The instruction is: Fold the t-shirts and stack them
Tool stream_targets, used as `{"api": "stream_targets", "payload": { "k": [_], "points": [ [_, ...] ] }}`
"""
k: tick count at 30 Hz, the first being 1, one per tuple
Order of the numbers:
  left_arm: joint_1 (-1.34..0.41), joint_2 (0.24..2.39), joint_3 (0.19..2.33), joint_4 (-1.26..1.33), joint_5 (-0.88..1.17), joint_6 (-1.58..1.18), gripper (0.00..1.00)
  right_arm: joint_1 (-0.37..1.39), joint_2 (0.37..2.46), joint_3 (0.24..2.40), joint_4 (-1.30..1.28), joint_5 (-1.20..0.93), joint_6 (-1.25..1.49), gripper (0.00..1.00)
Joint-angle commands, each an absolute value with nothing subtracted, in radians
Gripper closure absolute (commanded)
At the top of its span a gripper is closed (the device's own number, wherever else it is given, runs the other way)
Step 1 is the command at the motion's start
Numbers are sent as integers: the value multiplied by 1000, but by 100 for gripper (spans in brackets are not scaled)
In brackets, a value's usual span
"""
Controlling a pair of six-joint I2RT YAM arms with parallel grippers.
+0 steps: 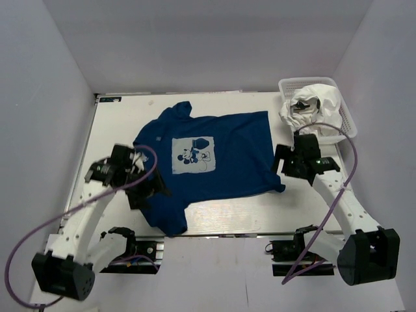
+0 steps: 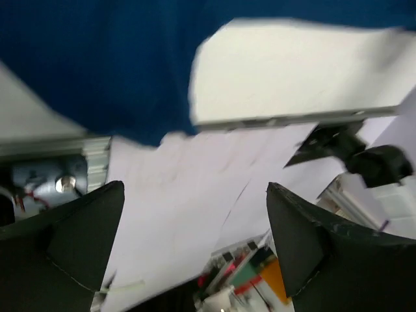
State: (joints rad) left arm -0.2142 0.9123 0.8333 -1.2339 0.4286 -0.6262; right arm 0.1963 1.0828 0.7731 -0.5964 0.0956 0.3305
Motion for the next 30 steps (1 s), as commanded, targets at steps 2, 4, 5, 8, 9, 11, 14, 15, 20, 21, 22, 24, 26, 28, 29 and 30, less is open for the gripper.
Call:
{"api": "stream_targets", "payload": {
  "k": [2, 4, 5, 8, 9, 11, 14, 15, 20, 21, 22, 24, 26, 28, 29, 30],
  "points": [
    [-216, 1103, 1096, -1082, 320, -506, 0, 190, 1119, 906, -516, 11, 279, 10],
    [-216, 1205, 1144, -979, 226, -497, 0, 207, 1158, 930, -413, -93, 288, 10],
    [-206, 1245, 1179, -865, 207, -497, 0, 219, 1263, 934, -382, -122, 301, 10],
    [-195, 1477, 1367, -784, 196, -462, 0, 247, 1365, 1011, -321, -193, 310, 10],
    [-195, 1552, 1440, -784, 157, -444, 0, 253, 1402, 1018, -321, -190, 304, 10],
    [-195, 1702, 1690, -814, 41, -399, 0, 264, 1440, 1037, -308, -164, 296, 10],
    [-195, 2024, 2121, -919, -95, -330, 0, 267, 1494, 1069, -311, -127, 275, 10],
    [-195, 2098, 2228, -939, -139, -312, 0, 267, 1503, 1075, -316, -118, 273, 10],
    [-195, 2356, 2400, -748, -68, -132, 4, 265, 1568, 1092, -321, -46, 236, 10],
    [-195, 2356, 2358, -689, -67, -118, 6, 267, 1577, 1091, -321, -22, 227, 10],
    [-195, 2356, 2317, -614, -43, -98, 8, 265, 1591, 1091, -322, -20, 219, 10],
    [-195, 2396, 2330, -577, -57, -80, 13, 265, 1611, 1101, -334, -20, 204, 10],
    [-195, 2443, 2407, -562, -115, -71, 23, 265, 1640, 1115, -362, -23, 201, 10],
    [-206, 2490, 2440, -539, -176, -71, 27, 265, 1646, 1120, -371, -29, 198, 10],
    [-206, 2490, 2441, -505, -176, -71, 27, 267, 1646, 1120, -371, -31, 196, 10],
    [-206, 2503, 2441, -505, -176, -81, 27, 265, 1647, 1117, -374, -32, 199, 10]
  ]
}}
